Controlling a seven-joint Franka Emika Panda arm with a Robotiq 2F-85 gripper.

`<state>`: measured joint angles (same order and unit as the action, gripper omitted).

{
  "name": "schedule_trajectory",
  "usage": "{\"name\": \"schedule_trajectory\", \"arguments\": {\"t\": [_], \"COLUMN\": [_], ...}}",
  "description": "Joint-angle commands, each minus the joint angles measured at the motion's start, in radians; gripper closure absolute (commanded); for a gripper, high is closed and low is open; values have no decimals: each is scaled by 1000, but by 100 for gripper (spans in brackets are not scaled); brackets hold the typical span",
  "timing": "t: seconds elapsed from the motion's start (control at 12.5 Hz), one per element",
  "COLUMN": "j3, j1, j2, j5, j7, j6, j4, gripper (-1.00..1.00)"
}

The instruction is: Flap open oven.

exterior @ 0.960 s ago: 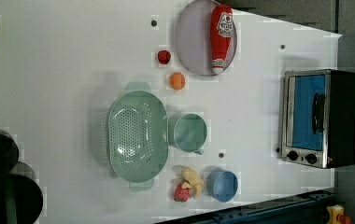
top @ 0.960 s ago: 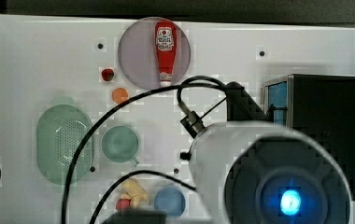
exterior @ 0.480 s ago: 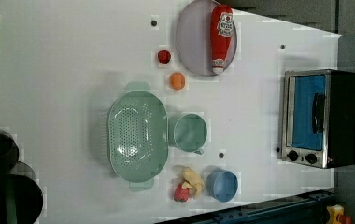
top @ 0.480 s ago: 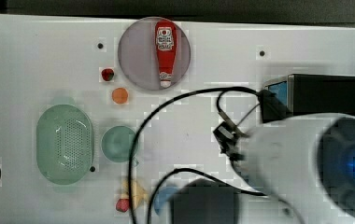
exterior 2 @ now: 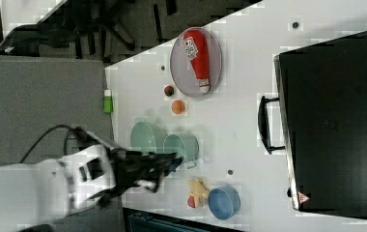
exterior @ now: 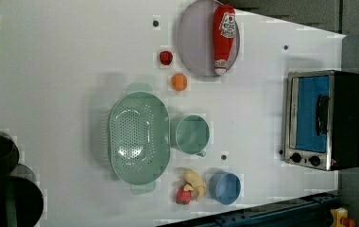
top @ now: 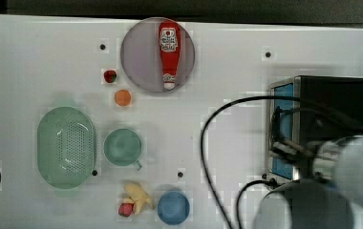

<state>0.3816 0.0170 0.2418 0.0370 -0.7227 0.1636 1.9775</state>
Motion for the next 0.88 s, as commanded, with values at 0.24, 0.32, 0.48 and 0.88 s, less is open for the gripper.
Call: {"name": "schedule_trajectory", "arguments": {"t": [0.24, 0.32, 0.48, 0.88], "j3": [66, 76, 88, 90], "j1": [16, 17, 18, 21], "j2": [-127, -151, -197, -285], "j5": [54, 54, 55, 70], "j7": [-452, -463, -463, -463], "j6": [260, 325, 441, 675], "j4": [92, 112, 158, 266], "gripper": [65, 65, 65, 65]}}
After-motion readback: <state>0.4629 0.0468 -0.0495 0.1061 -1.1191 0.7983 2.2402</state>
